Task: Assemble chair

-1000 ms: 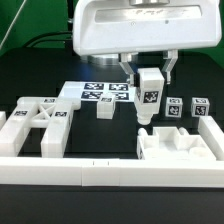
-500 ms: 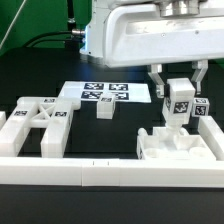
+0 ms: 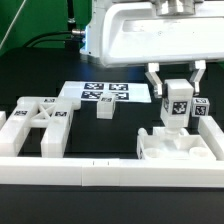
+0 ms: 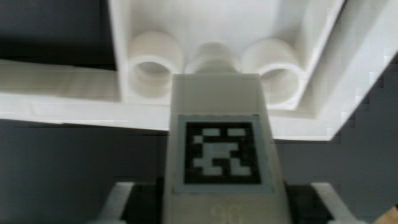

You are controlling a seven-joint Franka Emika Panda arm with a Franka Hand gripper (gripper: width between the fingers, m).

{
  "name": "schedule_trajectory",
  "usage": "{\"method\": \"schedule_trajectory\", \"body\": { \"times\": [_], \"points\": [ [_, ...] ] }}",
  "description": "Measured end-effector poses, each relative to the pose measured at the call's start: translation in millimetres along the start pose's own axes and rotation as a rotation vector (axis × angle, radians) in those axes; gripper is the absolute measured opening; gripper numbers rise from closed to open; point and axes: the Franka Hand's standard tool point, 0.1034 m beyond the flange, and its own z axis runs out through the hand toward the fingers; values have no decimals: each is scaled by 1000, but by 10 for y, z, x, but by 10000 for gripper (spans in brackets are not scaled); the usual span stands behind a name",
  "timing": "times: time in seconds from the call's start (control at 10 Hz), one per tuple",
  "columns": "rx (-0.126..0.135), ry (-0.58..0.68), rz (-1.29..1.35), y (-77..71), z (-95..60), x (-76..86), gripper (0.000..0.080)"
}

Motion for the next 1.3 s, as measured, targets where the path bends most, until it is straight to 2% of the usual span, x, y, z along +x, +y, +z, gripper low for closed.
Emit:
{"method": "schedule_trajectory", "body": {
  "times": [0.4, 0.6, 1.1, 1.3],
  "points": [
    [21, -2, -28, -216, 58, 144, 287],
    [23, -11, -39, -235, 148, 108, 287],
    [28, -19, -43, -265, 243, 142, 287],
    [27, -15, -44, -280, 329, 77, 287]
  ]
}}
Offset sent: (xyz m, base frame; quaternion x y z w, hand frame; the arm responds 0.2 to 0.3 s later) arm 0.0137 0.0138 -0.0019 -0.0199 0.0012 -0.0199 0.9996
